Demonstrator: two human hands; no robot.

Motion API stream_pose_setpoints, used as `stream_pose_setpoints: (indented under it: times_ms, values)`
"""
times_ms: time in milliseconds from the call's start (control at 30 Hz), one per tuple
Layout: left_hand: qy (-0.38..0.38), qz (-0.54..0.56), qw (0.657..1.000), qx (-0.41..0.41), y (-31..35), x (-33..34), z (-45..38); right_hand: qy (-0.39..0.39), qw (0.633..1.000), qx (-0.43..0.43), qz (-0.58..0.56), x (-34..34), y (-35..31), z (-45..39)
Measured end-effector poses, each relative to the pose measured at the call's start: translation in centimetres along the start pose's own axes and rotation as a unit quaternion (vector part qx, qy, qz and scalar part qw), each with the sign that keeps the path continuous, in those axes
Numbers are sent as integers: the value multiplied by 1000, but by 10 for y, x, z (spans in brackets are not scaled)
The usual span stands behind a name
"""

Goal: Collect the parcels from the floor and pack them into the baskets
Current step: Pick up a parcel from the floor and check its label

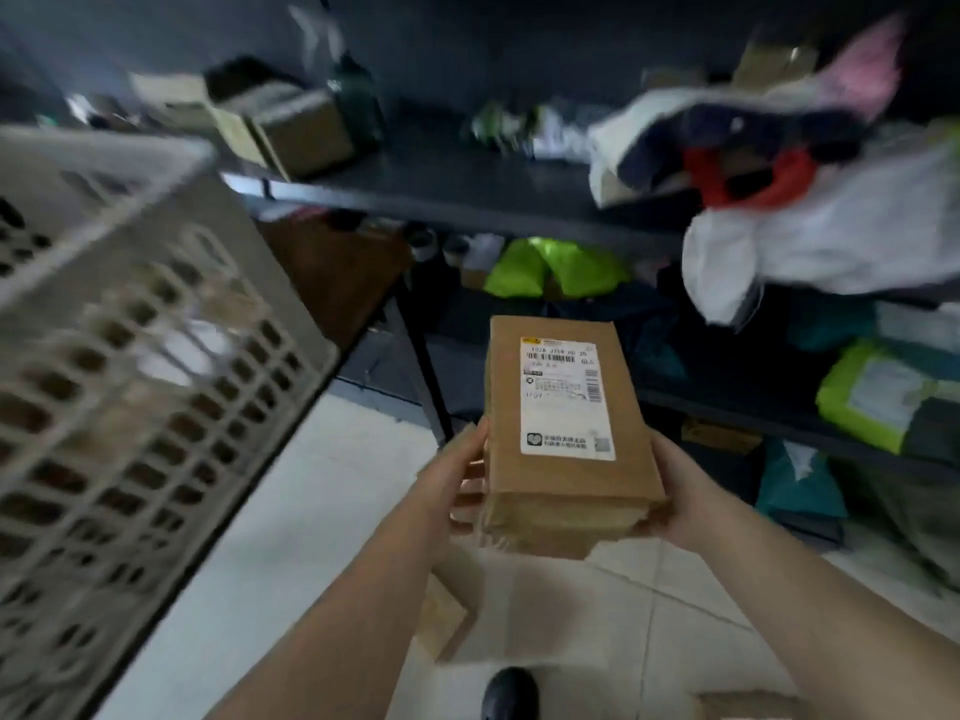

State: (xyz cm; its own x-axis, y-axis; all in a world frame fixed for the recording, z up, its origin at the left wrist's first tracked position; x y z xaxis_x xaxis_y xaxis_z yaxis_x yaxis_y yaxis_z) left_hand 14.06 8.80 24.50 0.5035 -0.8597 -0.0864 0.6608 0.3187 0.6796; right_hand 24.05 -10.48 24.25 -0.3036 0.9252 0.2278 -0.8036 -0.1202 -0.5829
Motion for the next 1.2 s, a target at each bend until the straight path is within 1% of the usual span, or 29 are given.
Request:
stream_pose_setpoints:
  times_ms: [67,100,133,167,267,300,400,467,533,733,933,1067,1200]
  values:
    - [30,19,999,15,46,-23,73,-39,999,-4,27,34,-43,75]
    - [54,30,998,22,64,-36,110,-71,997,-3,37,54,-60,112]
    - [63,42,997,30,81,-48,145,-107,993,-12,55,74,-76,147]
    - [71,56,995,45,100,-59,178,-123,989,-31,79,92,-93,179]
    - [126,104,982,92,141,-100,261,-94,986,-80,116,133,-132,248]
    - [139,116,978,104,151,-115,286,-88,983,-100,126,149,-140,269]
    - [182,138,962,151,168,-163,354,-129,972,-142,136,203,-152,323]
    - [192,142,954,181,170,-194,393,-158,966,-148,144,241,-148,349]
    - [216,159,945,186,163,-226,428,-186,956,-149,168,278,-138,369]
    - [279,193,922,187,118,-332,485,-256,934,-137,209,385,-80,412]
    - [313,216,908,173,81,-432,506,-277,925,-134,224,474,-26,436]
    - [306,203,909,197,97,-481,512,-266,929,-151,210,516,-22,452]
    - [264,180,922,217,126,-520,498,-231,934,-203,181,557,-36,451]
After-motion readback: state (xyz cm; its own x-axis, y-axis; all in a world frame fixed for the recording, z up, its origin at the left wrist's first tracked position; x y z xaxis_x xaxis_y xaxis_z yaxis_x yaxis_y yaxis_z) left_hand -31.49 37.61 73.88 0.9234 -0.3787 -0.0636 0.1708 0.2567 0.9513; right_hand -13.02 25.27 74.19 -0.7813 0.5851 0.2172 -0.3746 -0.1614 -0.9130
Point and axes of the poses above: each hand's wrist, its own z-axis away from the middle knuckle, its own x-axis out of the palm, y = z × x, the point moved 7 cm from there along -z, towards the middle knuckle, and after that the axes turned 3 degrees about y, right-handed, at the moved point
